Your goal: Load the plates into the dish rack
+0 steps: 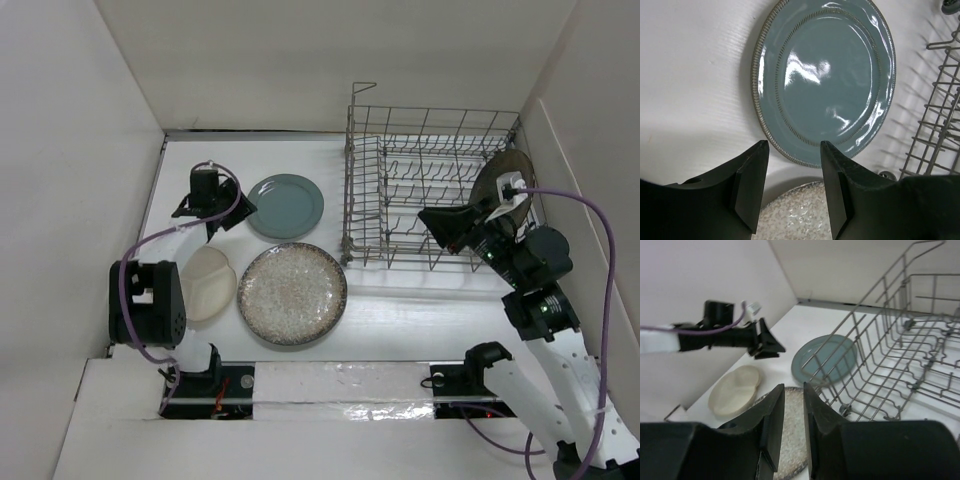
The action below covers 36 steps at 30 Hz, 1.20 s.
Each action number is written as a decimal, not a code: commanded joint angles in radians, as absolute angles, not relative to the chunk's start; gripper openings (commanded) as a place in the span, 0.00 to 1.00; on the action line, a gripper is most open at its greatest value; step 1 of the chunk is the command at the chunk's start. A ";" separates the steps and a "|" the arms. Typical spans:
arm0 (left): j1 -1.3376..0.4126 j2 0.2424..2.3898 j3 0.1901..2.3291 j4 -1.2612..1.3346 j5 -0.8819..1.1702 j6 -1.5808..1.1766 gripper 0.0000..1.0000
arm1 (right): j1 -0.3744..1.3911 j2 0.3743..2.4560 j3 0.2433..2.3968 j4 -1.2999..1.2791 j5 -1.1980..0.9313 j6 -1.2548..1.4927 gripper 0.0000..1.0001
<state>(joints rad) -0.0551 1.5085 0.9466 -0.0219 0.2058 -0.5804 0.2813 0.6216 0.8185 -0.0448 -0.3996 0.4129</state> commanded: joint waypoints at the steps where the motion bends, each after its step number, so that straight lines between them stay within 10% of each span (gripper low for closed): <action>1: -0.041 1.547 1.041 0.002 0.183 -0.580 0.43 | 0.330 0.591 0.810 0.018 -0.446 0.391 0.29; 28: -0.008 1.956 1.141 0.090 0.327 -0.621 0.36 | 0.437 0.595 0.844 0.005 -0.374 0.359 0.32; 36: 0.018 1.852 0.977 0.334 0.330 -0.755 0.00 | 0.437 0.592 0.847 0.003 -0.365 0.357 0.32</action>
